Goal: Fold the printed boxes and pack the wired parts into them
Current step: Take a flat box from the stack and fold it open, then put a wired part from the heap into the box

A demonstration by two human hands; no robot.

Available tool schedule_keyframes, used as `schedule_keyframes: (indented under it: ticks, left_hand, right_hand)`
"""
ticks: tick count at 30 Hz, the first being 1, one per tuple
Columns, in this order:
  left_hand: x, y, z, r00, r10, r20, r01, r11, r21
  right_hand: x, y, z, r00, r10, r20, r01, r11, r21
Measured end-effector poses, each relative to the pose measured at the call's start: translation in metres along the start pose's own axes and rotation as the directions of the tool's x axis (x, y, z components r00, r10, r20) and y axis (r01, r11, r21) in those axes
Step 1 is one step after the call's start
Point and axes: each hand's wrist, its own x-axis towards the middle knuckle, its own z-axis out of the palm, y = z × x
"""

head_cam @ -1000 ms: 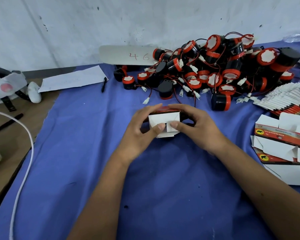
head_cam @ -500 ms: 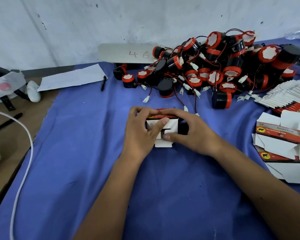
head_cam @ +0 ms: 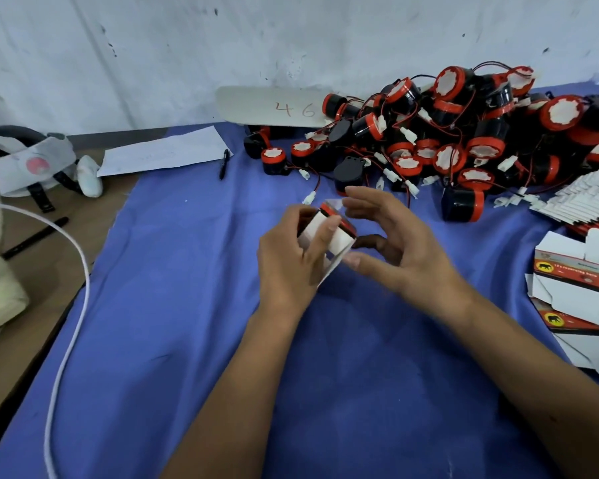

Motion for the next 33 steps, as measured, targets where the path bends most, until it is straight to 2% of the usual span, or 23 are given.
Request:
schedule_keyframes:
  ticks: [2, 4, 8, 12, 15, 20, 25, 29, 33]
  left_hand:
    - [0.0, 0.002, 0.001, 0.995, -0.07, -0.073, 0.067, 0.997, -0.037]
    - [-0.003, 0.006, 0.005, 0.996, -0.072, -0.06, 0.065, 0.993, -0.102]
    - [-0.006, 0.017, 0.012, 0.993, -0.06, 0.105, 0.087, 0.959, -0.268]
    - [-0.007, 0.02, 0.013, 0.959, -0.132, 0.252, 0.227, 0.888, -0.4]
    - [-0.013, 0.026, 0.017, 0.941, -0.116, 0.318, 0.234, 0.901, -0.366]
    - [-0.013, 0.021, 0.021, 0.955, -0.039, 0.295, 0.145, 0.926, -0.347]
    - [-0.019, 0.021, 0.03, 0.948, 0.037, 0.315, 0.089, 0.923, -0.375]
    - [-0.016, 0.019, 0.029, 0.951, 0.013, 0.309, 0.122, 0.901, -0.415]
    - [-0.01, 0.018, 0.02, 0.966, -0.034, 0.256, 0.162, 0.85, -0.501]
  right_hand:
    - [-0.001, -0.001, 0.007, 1.0, -0.003, -0.013, 0.002, 0.992, -0.123]
    - [-0.002, 0.0, 0.013, 0.999, 0.035, -0.02, -0.038, 0.986, -0.161]
    - [-0.001, 0.001, 0.013, 0.995, 0.089, -0.055, -0.091, 0.995, -0.045]
    - [-0.001, 0.006, 0.009, 0.98, 0.13, -0.15, -0.13, 0.991, 0.006]
    - [0.0, 0.012, 0.006, 0.941, 0.241, -0.239, -0.217, 0.968, 0.124]
    - [0.001, 0.011, 0.006, 0.935, 0.284, -0.211, -0.242, 0.949, 0.204]
    - [0.003, 0.01, 0.006, 0.909, 0.33, -0.254, -0.303, 0.943, 0.141]
    - [0.005, 0.012, 0.008, 0.908, 0.32, -0.27, -0.307, 0.947, 0.091]
    - [0.004, 0.015, 0.005, 0.864, 0.413, -0.288, -0.318, 0.891, 0.324]
